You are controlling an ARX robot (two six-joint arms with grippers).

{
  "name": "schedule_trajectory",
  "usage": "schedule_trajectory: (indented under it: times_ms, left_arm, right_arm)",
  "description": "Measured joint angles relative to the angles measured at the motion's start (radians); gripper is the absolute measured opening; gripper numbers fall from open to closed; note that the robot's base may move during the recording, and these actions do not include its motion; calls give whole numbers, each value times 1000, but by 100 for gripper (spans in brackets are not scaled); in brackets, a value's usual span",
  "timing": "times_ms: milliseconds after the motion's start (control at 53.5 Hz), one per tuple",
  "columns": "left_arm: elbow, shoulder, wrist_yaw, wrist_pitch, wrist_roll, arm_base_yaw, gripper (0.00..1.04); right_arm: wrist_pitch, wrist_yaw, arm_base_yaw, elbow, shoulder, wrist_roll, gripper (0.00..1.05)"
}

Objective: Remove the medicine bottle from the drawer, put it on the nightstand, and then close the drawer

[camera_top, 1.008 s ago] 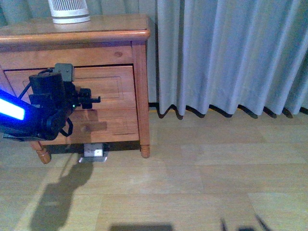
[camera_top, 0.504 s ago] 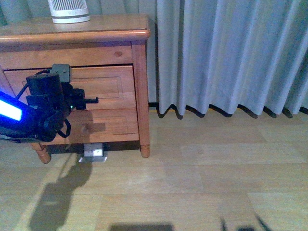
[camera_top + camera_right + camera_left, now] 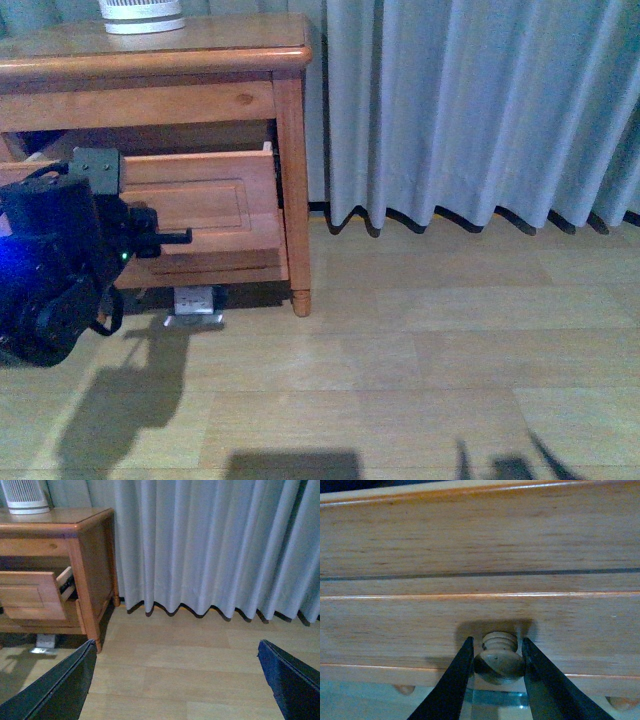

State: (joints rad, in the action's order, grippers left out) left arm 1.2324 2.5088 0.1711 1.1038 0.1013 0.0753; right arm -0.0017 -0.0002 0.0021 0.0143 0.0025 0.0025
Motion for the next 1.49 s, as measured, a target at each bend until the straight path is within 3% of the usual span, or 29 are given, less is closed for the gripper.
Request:
schedule_trajectory:
  times_ms: [224,392,803,896,1195,1326,1494]
  left_arm:
    - [-287,-121,21,101,14,18,25]
    - [-347,-153,36,91,9,20,25]
    - [-470,-349,12,-14,19,5,85]
    - [-510,-513,6,-112,31,-16,99]
    - [-596,-1192,-5,-539,44,-42,98]
    - [-675,-1494,64,-680,42,-1,98]
    - [-778,-1821,200,-890,-11,119,98]
  right_arm:
    - [0,0,0,0,0,0,98]
    - [0,0,0,0,0,0,98]
    - [0,0,0,0,0,0,98]
    - [0,0,0,0,0,0,98]
    - [0,0,0,0,0,0,98]
    - [0,0,0,0,0,0,98]
    - [0,0,0,0,0,0,98]
